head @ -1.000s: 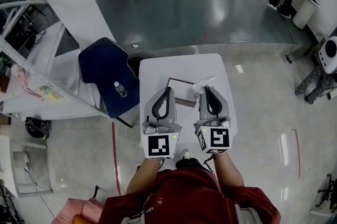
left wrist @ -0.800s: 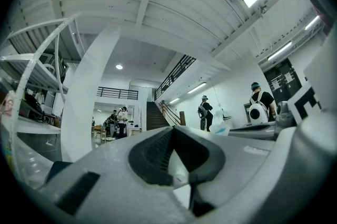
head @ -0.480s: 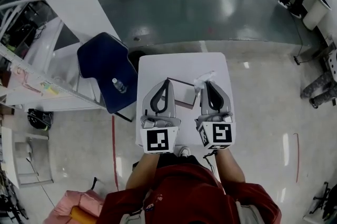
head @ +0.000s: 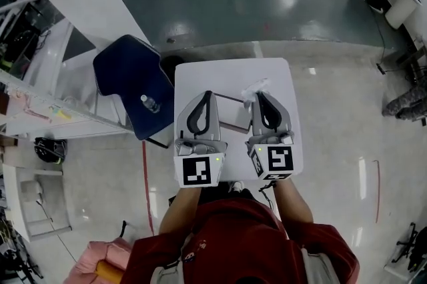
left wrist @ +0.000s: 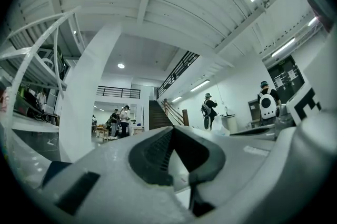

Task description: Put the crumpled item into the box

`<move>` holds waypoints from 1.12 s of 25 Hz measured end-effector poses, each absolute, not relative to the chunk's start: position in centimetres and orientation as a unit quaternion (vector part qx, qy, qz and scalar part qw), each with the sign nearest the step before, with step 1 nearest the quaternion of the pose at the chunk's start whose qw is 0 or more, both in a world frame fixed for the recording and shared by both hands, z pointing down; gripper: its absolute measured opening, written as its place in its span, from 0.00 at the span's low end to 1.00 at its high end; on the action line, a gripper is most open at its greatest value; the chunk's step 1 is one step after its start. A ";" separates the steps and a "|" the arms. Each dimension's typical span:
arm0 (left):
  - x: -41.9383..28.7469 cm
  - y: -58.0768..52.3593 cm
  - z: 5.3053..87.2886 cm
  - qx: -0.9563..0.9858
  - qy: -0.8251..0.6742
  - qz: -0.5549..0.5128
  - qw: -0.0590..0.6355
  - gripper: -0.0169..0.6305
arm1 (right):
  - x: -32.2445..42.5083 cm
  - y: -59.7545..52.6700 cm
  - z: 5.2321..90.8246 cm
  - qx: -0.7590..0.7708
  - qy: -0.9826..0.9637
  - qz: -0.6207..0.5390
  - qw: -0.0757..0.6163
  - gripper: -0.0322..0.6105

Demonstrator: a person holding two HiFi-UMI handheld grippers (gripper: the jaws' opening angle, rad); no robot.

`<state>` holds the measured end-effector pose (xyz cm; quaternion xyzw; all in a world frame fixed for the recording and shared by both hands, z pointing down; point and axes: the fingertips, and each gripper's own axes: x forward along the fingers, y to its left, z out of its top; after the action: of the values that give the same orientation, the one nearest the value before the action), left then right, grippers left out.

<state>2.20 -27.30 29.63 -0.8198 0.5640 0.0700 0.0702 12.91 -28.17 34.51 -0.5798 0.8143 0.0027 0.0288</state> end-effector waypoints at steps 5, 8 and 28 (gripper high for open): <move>0.7 -29.1 29.7 -0.822 0.561 0.074 0.072 0.03 | 10.7 -30.2 34.6 -0.577 0.816 0.007 0.017 0.06; 0.1 -30.0 29.9 -0.821 0.562 0.078 0.068 0.03 | 9.9 -31.1 35.0 -0.576 0.818 0.007 0.009 0.06; -3.4 -33.0 33.3 -0.813 0.577 0.067 0.042 0.03 | 6.9 -34.6 43.7 -0.550 0.828 -0.045 -0.097 0.06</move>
<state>-3.38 -32.99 33.27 -0.8131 0.5767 0.0672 0.0419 6.95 -34.57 43.71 -0.5498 0.8285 -0.0445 -0.0970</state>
